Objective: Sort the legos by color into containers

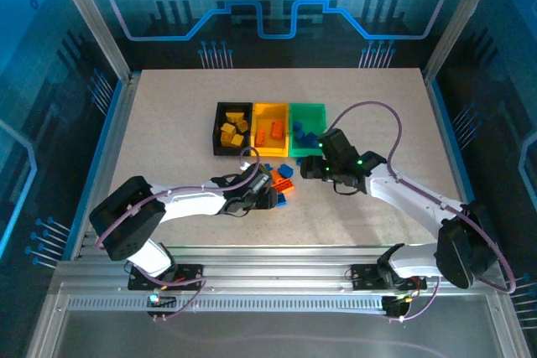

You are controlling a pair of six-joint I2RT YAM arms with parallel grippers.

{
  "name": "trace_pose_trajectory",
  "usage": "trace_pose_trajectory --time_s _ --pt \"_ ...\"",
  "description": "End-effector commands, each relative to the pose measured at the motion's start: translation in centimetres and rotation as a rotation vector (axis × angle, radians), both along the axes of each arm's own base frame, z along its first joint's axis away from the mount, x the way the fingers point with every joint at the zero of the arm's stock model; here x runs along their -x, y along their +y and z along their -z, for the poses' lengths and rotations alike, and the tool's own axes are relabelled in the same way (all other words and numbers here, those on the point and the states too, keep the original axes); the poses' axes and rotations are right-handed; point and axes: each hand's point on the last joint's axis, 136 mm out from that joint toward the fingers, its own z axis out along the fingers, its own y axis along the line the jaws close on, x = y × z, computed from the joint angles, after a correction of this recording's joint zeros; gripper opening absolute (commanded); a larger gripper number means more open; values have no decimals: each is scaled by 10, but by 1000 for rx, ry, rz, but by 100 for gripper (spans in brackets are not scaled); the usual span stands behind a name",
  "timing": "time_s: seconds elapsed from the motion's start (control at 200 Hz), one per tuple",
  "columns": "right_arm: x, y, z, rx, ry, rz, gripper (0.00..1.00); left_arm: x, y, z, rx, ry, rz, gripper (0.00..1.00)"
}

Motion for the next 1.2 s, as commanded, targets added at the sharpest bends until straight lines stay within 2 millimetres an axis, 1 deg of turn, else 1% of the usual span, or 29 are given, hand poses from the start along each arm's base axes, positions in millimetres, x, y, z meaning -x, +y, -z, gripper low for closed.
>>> trace_pose_trajectory --time_s 0.0,0.115,0.165,0.205,0.23,0.26,0.325,0.38,0.44,0.485,0.535,0.605,0.745,0.88,1.036,1.151,1.196 --pt "2 4 -7 -34 -24 -1 74 14 41 9 -130 31 -63 53" --pt "1 6 -11 -47 -33 -1 74 23 68 3 -135 28 -107 51" --pt "1 7 -11 -49 -34 -3 74 25 75 -1 -127 21 -117 52" --pt "1 8 -11 -53 -34 -7 74 26 75 -7 -114 10 -110 53" --pt "1 9 -11 -55 -34 -7 74 26 74 -11 -102 3 -101 55" --pt "1 9 -12 -57 -35 -8 74 26 69 -16 -78 -3 -88 61" --pt "1 10 -12 -60 -38 -11 74 23 52 -28 -13 -27 -36 73" --pt "1 10 -12 -58 -38 -12 74 20 37 -38 10 -57 16 79" --pt "2 10 -12 -57 -35 -11 74 14 27 -45 -18 -85 60 82" --pt "2 9 -12 -55 -34 -10 74 9 23 -44 -58 -85 87 83" --pt "3 8 -11 -51 -32 -7 74 3 23 -40 -114 -82 98 83" --pt "3 7 -14 -50 -38 -6 74 -4 26 -32 -193 -75 112 82" --pt "3 4 -22 -59 -61 5 74 -14 24 -16 -278 -60 139 72" --pt "3 1 -27 -64 -74 14 74 -17 24 -3 -318 -38 150 68" --pt "3 -1 -30 -69 -83 18 75 -18 21 10 -353 -28 170 60" --pt "3 -1 -30 -71 -81 19 75 -19 19 17 -357 -16 176 49" --pt "3 -1 -30 -72 -81 21 75 -18 20 17 -357 -12 171 41"
